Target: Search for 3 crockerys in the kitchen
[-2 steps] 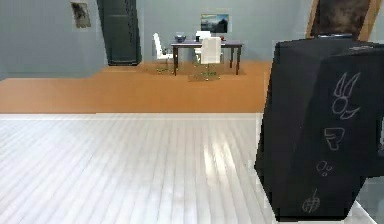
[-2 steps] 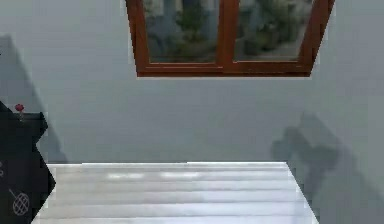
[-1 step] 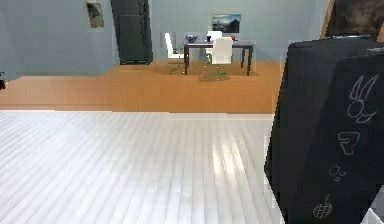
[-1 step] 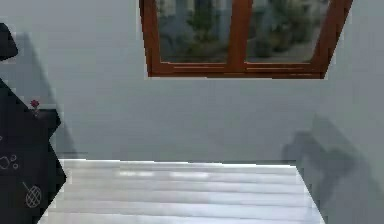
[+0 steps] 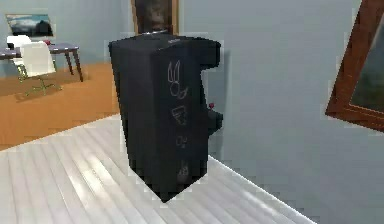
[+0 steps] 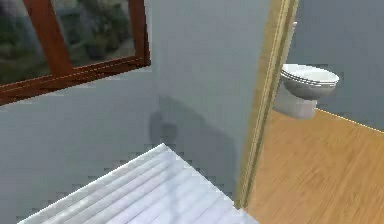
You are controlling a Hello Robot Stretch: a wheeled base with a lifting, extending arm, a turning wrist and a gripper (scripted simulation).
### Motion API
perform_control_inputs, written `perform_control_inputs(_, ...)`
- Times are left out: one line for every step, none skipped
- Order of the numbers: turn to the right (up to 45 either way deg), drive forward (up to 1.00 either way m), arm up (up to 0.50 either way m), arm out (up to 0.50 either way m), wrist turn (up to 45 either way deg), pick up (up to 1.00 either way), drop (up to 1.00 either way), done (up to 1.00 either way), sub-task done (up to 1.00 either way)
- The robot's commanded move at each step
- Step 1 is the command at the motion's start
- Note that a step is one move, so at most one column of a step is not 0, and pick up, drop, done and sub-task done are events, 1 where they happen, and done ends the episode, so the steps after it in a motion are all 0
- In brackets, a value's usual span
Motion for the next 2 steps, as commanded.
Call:
perform_control_inputs(33.0, 0.0, 0.0, 0.0, 0.0, 0.0, 0.0, 0.0, 0.0)
perform_control_inputs(0.0, 0.1, 0.0, 0.0, 0.0, 0.0, 0.0, 0.0, 0.0)
